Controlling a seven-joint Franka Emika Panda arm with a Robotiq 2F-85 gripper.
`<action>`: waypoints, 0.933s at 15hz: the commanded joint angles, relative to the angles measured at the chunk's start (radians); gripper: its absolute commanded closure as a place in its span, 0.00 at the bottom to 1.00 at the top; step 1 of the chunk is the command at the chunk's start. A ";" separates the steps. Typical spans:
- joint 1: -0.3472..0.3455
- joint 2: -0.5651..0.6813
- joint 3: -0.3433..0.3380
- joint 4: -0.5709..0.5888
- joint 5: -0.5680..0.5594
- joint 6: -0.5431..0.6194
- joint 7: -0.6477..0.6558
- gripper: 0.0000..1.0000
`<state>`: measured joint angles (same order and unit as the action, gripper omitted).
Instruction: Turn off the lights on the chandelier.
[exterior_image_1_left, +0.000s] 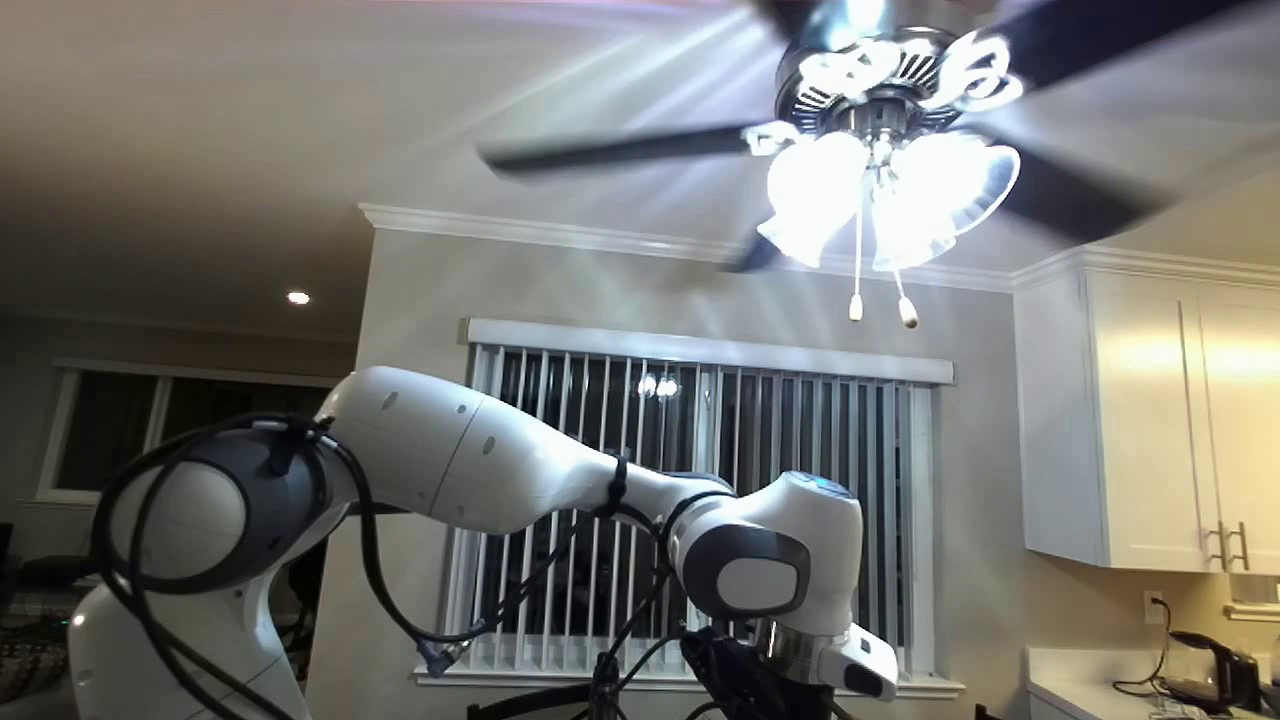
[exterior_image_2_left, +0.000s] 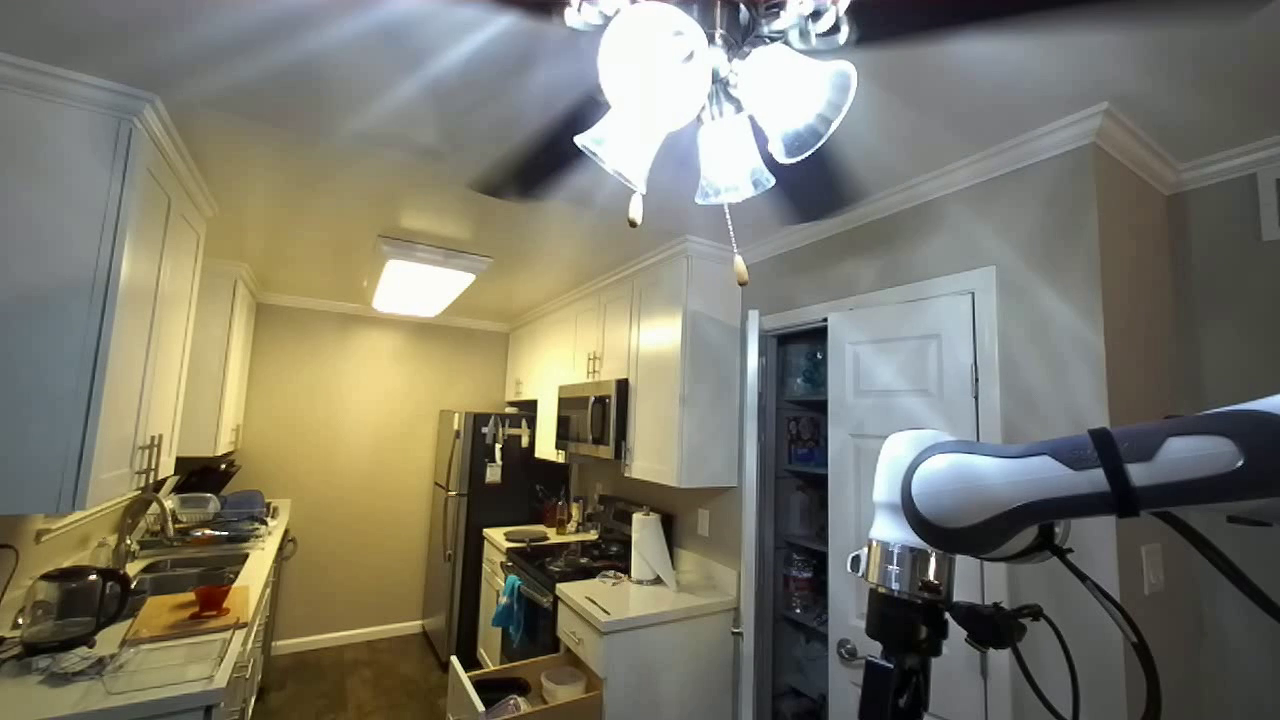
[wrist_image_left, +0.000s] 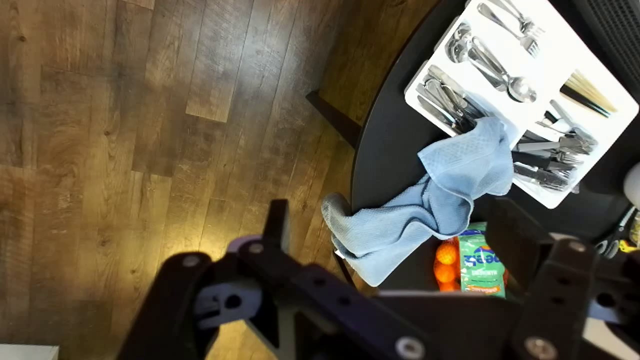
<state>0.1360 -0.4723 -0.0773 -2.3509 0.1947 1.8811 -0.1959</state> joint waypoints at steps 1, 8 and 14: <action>-0.002 -0.009 0.031 0.023 0.029 -0.004 -0.018 0.00; 0.100 0.008 0.254 0.342 -0.056 0.024 0.024 0.00; 0.094 0.069 0.314 0.500 -0.161 0.319 0.014 0.00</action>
<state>0.2389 -0.4521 0.2335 -1.9096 0.0789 2.0694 -0.1844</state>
